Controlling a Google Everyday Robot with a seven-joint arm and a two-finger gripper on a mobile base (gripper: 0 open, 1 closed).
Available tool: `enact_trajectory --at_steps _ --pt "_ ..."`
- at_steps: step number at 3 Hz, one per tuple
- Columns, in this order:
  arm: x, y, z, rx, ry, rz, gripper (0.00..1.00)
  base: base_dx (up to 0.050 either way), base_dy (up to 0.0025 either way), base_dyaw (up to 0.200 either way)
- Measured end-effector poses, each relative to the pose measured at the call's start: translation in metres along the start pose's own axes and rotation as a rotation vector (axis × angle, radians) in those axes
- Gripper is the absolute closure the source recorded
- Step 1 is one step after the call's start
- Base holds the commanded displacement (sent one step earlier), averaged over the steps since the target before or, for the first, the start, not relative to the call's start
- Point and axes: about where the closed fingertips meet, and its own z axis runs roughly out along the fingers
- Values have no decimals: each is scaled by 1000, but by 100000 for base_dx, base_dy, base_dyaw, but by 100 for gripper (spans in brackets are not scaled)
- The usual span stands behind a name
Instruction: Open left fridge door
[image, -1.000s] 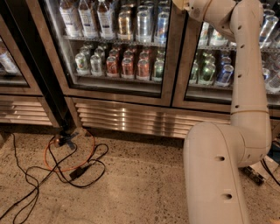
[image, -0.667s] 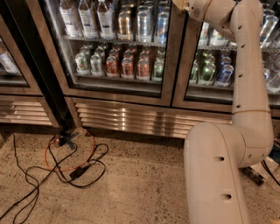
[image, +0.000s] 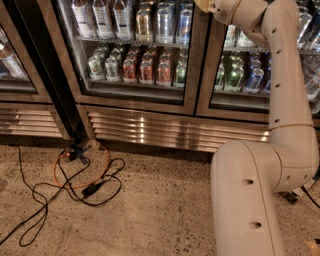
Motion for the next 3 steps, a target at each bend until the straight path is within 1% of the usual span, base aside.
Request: enact_trajectory --at_steps 1,2,3 --pt "0 0 0 0 0 -1 81 0 0 0" --pt "0 -18 -2 68 16 -102 58 0 0 0" --pt "2 -33 -5 126 29 -174 35 0 0 0"
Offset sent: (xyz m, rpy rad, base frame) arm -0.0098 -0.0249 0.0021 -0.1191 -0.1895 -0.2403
